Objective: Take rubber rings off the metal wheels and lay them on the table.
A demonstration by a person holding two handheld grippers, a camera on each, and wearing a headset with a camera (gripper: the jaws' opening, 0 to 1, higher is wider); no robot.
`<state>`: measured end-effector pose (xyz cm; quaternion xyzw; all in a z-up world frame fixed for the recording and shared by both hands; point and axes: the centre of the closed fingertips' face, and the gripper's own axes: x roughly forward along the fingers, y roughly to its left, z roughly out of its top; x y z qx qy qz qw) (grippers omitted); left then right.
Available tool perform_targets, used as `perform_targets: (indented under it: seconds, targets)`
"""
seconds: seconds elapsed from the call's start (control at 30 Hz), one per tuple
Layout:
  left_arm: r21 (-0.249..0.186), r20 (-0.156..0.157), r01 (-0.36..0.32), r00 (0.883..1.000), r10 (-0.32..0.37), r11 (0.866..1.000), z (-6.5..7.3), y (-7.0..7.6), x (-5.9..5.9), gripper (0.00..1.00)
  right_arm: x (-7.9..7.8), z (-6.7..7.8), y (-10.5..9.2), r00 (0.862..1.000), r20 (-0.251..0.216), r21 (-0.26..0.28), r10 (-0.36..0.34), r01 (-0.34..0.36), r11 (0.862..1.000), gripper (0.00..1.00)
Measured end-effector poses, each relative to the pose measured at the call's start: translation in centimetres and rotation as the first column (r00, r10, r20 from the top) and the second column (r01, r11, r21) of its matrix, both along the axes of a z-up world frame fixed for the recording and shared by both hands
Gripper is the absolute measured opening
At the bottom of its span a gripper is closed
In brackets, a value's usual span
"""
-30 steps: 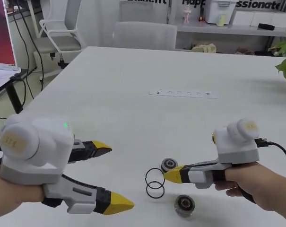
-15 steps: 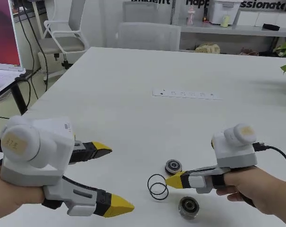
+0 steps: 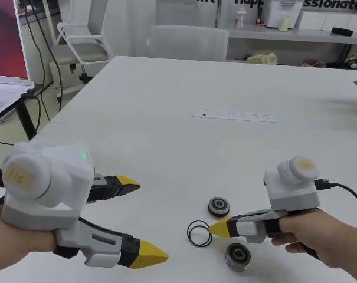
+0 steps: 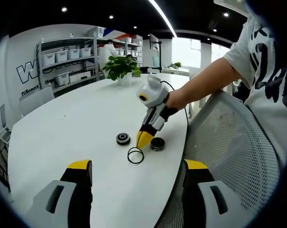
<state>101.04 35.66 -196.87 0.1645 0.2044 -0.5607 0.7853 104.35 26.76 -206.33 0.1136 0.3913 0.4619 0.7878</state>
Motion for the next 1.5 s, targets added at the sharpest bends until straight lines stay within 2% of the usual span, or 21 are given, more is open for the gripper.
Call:
perform_targets:
  seconds: [0.7,1.5]
  targets:
    - [0.004,-0.007,-0.001,1.0,0.001,1.0,-0.2,0.0,-0.1,0.75,0.2,-1.0,-0.6,0.998,-0.032,-0.025,-0.044,0.044,0.999,0.0]
    - [0.01,-0.016,0.004,1.0,-0.003,1.0,-0.4,-0.3,-0.1,0.75,0.3,-1.4,-1.0,0.998,-0.029,-0.046,-0.06,0.058,0.997,0.01]
